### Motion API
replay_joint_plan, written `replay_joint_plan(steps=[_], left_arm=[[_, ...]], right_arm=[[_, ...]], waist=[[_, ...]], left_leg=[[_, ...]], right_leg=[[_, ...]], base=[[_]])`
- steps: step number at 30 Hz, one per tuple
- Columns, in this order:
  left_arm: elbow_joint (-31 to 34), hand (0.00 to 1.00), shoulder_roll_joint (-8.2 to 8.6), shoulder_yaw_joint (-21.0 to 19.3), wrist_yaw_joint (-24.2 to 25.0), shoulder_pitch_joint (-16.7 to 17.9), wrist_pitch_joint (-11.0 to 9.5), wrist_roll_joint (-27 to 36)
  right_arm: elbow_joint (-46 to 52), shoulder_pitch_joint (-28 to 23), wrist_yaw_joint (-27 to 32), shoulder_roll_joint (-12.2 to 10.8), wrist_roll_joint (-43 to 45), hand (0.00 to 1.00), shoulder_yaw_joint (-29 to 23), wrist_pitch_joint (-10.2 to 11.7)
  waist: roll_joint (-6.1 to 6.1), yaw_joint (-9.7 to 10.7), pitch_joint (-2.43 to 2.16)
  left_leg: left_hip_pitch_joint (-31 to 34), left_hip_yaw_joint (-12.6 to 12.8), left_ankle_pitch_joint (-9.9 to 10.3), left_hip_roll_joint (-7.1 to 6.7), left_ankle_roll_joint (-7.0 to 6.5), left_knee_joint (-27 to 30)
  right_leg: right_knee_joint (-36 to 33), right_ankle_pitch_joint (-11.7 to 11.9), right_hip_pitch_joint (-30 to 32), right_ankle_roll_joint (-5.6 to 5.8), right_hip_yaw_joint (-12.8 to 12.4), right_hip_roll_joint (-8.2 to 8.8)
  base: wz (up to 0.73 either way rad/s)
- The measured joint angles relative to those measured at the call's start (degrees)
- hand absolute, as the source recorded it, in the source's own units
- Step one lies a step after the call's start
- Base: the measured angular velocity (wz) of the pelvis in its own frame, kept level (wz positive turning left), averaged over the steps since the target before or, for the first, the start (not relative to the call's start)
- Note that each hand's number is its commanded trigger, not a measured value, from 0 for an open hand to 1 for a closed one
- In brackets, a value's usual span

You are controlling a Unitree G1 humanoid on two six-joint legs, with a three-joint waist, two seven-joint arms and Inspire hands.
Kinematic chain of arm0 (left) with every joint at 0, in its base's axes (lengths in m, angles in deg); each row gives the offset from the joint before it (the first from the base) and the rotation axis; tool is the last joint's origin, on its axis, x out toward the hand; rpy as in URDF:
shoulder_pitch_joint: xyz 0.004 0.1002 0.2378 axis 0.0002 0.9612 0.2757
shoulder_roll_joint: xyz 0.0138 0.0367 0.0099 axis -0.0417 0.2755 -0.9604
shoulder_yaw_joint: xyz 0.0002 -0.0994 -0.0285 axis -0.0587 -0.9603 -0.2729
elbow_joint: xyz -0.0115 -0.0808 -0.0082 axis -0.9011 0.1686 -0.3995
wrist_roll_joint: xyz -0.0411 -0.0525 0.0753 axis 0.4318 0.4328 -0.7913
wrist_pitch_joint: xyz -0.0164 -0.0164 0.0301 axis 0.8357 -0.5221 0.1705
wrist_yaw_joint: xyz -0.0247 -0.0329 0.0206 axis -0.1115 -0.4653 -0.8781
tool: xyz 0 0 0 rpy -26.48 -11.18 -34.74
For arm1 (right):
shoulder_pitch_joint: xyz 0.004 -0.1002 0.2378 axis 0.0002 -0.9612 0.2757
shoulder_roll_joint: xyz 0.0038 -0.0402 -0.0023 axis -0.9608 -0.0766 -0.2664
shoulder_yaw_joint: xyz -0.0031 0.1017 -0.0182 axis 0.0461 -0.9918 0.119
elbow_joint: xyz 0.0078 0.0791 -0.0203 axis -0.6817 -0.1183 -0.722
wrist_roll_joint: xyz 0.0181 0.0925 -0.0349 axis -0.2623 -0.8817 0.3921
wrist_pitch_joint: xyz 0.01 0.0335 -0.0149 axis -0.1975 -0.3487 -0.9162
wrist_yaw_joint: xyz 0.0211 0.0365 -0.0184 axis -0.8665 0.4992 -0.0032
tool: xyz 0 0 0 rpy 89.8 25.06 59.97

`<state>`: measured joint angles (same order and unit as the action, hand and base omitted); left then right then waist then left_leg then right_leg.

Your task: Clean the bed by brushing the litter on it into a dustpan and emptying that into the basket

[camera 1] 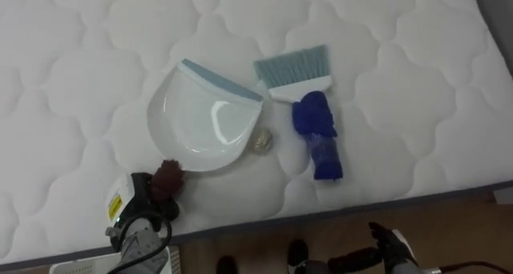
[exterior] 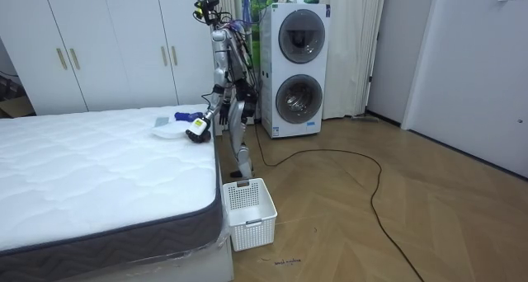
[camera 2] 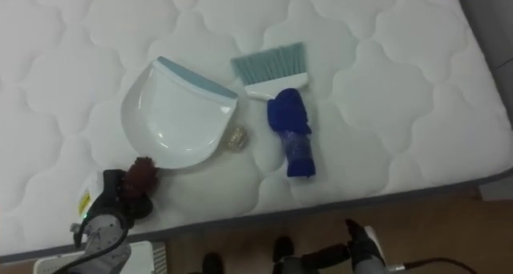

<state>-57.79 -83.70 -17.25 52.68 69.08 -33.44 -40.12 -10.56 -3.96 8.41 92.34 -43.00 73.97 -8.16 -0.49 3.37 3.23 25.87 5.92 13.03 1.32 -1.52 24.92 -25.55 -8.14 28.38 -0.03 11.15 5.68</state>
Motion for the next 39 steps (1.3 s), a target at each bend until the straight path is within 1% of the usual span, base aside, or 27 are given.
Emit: replay_joint_plan(steps=[2,5,8,10,11,13,14,16,17,18,19,22,24,27,29,31,34,36,37,39], left_arm=[[-0.12,1.00,-0.30,-0.20,0.01,0.02,-0.04,-0.30],[-0.12,1.00,-1.48,-0.30,-0.01,0.11,-0.24,-0.41],[-0.12,1.00,-3.30,-0.32,-1.21,0.13,-0.50,-2.25],[-0.14,1.00,-5.50,-0.21,-3.65,0.16,-0.57,-4.44],[-0.15,1.00,-5.97,-0.21,-4.37,0.17,-0.56,-4.92],[-0.15,1.00,-7.56,-0.11,-7.74,0.35,-0.85,-6.18],[-0.13,1.00,-7.89,-0.12,-8.47,0.34,-0.84,-6.46],[-0.08,1.00,-9.19,-0.21,-11.11,0.44,-0.84,-6.70],[0.02,1.00,-9.39,-0.21,-11.69,0.47,-0.84,-6.73],[0.30,1.00,-9.56,-0.21,-12.81,0.49,-0.84,-6.77],[0.42,1.00,-9.59,-0.23,-13.98,0.49,-0.92,-7.36],[0.62,1.00,-9.82,-0.22,-16.25,0.49,-2.21,-9.39],[0.95,1.00,-10.08,-0.20,-16.87,0.50,-2.62,-10.24],[2.80,1.00,-10.59,-0.30,-17.18,0.55,-2.94,-11.72],[4.08,1.00,-11.15,0.09,-17.51,0.58,-3.69,-11.65],[5.26,1.00,-12.43,1.25,-17.52,0.56,-5.15,-11.59],[5.40,1.00,-13.54,2.78,-17.47,0.64,-5.97,-11.54],[5.52,1.00,-13.87,3.19,-17.14,0.79,-6.47,-11.40],[5.68,1.00,-13.89,3.21,-16.48,0.97,-7.07,-10.82],[6.51,1.00,-13.95,3.32,-15.15,1.56,-7.41,-9.30]], right_arm=[[-0.01,-0.08,-0.01,0.06,-1.89,0.00,-0.08,-0.02],[-0.02,-0.28,-0.04,0.21,-5.41,0.00,-0.79,-0.04],[0.08,-0.78,-0.01,0.80,-8.56,0.00,-1.44,-0.06],[0.15,-0.61,0.13,1.34,-12.26,0.00,-2.97,0.04],[0.08,-0.47,0.18,1.56,-13.37,0.00,-2.99,0.06],[-0.07,-0.40,0.88,2.48,-20.16,0.00,-4.55,0.08],[0.05,-0.36,1.14,2.64,-22.19,0.00,-5.29,0.11],[0.36,0.27,1.75,3.18,-28.77,0.00,-8.63,0.32],[0.46,0.38,1.82,3.32,-29.96,0.00,-9.39,0.62],[0.57,0.52,1.92,3.60,-33.32,0.00,-10.70,1.31],[0.57,0.76,2.07,3.94,-36.29,0.00,-11.58,1.48],[0.56,1.51,2.09,4.76,-40.94,0.00,-12.35,2.54],[0.55,1.97,2.34,4.97,-42.97,0.00,-12.58,3.25],[0.77,3.19,3.69,5.08,-44.46,0.00,-13.78,3.99],[0.88,4.01,4.37,5.08,-45.61,0.00,-14.26,4.33],[1.11,4.93,5.23,5.24,-47.00,0.00,-15.33,4.57],[2.51,4.97,5.83,5.84,-48.01,0.00,-16.44,5.05],[3.14,5.03,6.15,5.99,-47.99,0.00,-16.52,5.41],[3.57,5.09,6.34,6.07,-48.21,0.00,-16.79,5.87],[4.78,5.08,6.63,6.12,-48.67,0.00,-17.75,6.39]], waist=[[-0.05,0.03,-0.18],[-0.16,-0.09,-0.25],[-0.36,-0.14,-0.32],[-0.52,0.07,-0.33],[-0.57,0.08,-0.33],[-0.86,-0.34,-0.34],[-0.87,-0.34,-0.35],[-1.03,-0.62,-0.38],[-1.09,-0.60,-0.38],[-1.32,-0.57,-0.42],[-1.52,-0.62,-0.51],[-1.77,-0.70,-0.60],[-1.79,-0.77,-0.60],[-1.78,-0.82,-0.60],[-1.82,-0.58,-0.61],[-1.81,-0.24,-0.61],[-1.78,0.13,-0.61],[-1.72,0.27,-0.59],[-1.72,0.35,-0.59],[-1.72,0.78,-0.59]], left_leg=[[0.58,0.00,0.00,0.00,-0.01,0.54],[1.43,0.06,0.00,0.04,-0.01,1.44],[2.29,0.06,0.07,0.21,-0.06,3.00],[2.91,0.05,0.13,0.16,-0.11,3.84],[2.98,0.05,0.16,0.15,-0.14,3.94],[2.97,0.11,0.19,0.07,-0.17,4.28],[3.00,0.21,0.20,0.04,-0.17,4.30],[3.56,0.79,0.19,-0.08,-0.18,4.75],[3.65,0.90,0.17,-0.16,-0.18,4.80],[3.77,0.90,0.16,-0.36,-0.18,4.93],[3.77,0.90,0.15,-0.48,-0.17,4.98],[3.77,0.94,0.15,-0.56,-0.15,5.36],[3.78,1.16,0.16,-0.45,-0.13,5.42],[4.66,1.96,0.17,-0.28,-0.15,5.73],[5.60,1.99,0.17,-0.09,-0.15,6.20],[6.61,1.77,0.23,0.06,-0.10,6.69],[6.72,1.91,0.37,0.08,-0.11,6.66],[6.72,2.04,0.41,0.11,-0.14,6.60],[6.70,2.18,0.45,0.15,-0.18,6.60],[6.71,2.28,0.50,0.16,-0.24,6.61]], right_leg=[[-0.27,-0.01,0.51,-0.02,-0.15,0.00],[-0.97,0.00,1.30,-0.16,-0.35,0.02],[-1.63,-0.03,1.95,-0.42,-0.29,0.02],[-2.65,-0.12,2.55,-0.56,-0.33,0.23],[-2.89,-0.15,2.64,-0.60,-0.33,0.29],[-3.34,-0.17,2.84,-0.61,-0.74,0.33],[-3.40,-0.21,3.02,-0.57,-0.99,0.33],[-4.60,-0.42,4.22,-0.58,-1.80,0.47],[-4.95,-0.48,4.46,-0.60,-1.89,0.58],[-5.56,-0.68,4.82,-0.65,-1.88,0.89],[-5.93,-0.79,5.00,-0.71,-1.89,1.06],[-6.58,-1.07,5.29,-0.82,-2.12,1.13],[-6.68,-1.08,5.40,-0.84,-2.26,1.05],[-7.26,-1.09,6.69,-0.86,-3.02,0.95],[-7.31,-1.08,7.41,-0.88,-3.11,0.72],[-7.37,-1.09,8.11,-0.93,-3.15,0.57],[-7.26,-1.10,8.26,-0.91,-3.19,0.48],[-7.32,-1.11,8.25,-0.89,-3.19,0.48],[-7.37,-1.10,8.28,-0.89,-3.19,0.50],[-7.42,-1.10,8.35,-0.88,-3.19,0.55]], base=[[0.00],[-0.01],[0.00],[0.00],[0.00],[0.00],[-0.06],[-0.07],[0.00],[0.00],[0.00],[-0.01],[-0.06],[-0.08],[-0.03],[0.02],[-0.03],[-0.02],[0.00],[0.00]])
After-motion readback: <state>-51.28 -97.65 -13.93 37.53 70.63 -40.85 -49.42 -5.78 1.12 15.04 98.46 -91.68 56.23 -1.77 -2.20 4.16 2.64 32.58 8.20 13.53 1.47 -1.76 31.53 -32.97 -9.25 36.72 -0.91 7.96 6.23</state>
